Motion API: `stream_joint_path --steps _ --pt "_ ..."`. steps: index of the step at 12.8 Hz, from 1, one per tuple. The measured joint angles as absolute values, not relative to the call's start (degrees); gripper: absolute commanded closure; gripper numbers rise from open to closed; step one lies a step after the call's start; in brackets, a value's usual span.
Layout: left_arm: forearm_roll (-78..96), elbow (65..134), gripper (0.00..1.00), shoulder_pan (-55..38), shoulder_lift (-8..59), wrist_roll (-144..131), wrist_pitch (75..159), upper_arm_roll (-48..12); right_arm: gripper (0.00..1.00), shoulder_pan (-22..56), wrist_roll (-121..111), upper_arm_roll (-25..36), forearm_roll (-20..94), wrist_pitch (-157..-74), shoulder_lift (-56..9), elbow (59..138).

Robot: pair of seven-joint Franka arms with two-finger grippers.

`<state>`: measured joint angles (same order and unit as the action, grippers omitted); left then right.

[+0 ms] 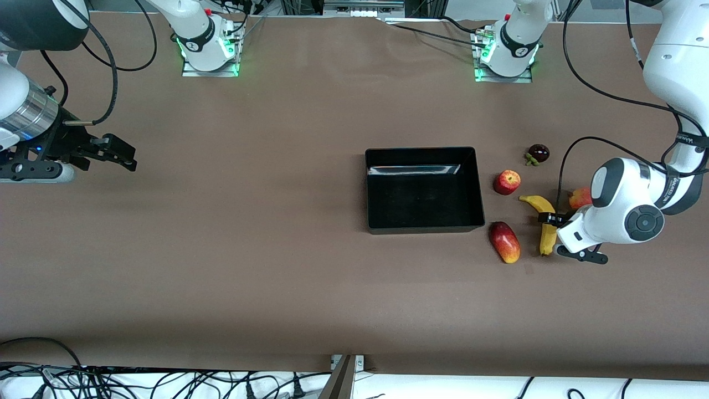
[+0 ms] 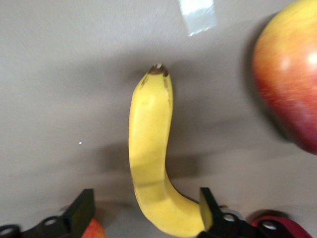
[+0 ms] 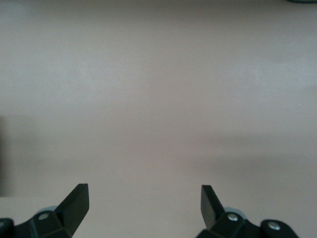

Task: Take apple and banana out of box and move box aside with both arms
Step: 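Open the left gripper and withdraw it to the rest pose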

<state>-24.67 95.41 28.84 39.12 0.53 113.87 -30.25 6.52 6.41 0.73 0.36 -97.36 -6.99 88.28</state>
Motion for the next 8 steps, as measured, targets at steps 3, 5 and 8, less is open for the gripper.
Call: stream_joint_path --steps 3,5,8 --pt "-24.7 92.1 0.0 28.8 32.4 0.5 106.1 -34.9 0.0 6.5 6.4 0.7 0.4 -97.4 -7.0 88.3" --pt "-23.6 86.9 0.0 28.8 28.2 0.3 96.6 -38.7 0.0 6.5 6.4 0.7 0.4 -97.4 -7.0 88.3" --pt "-19.1 77.2 0.0 28.7 25.6 0.4 85.5 -40.6 0.0 6.5 6.4 0.6 0.4 -97.4 -7.0 88.3"
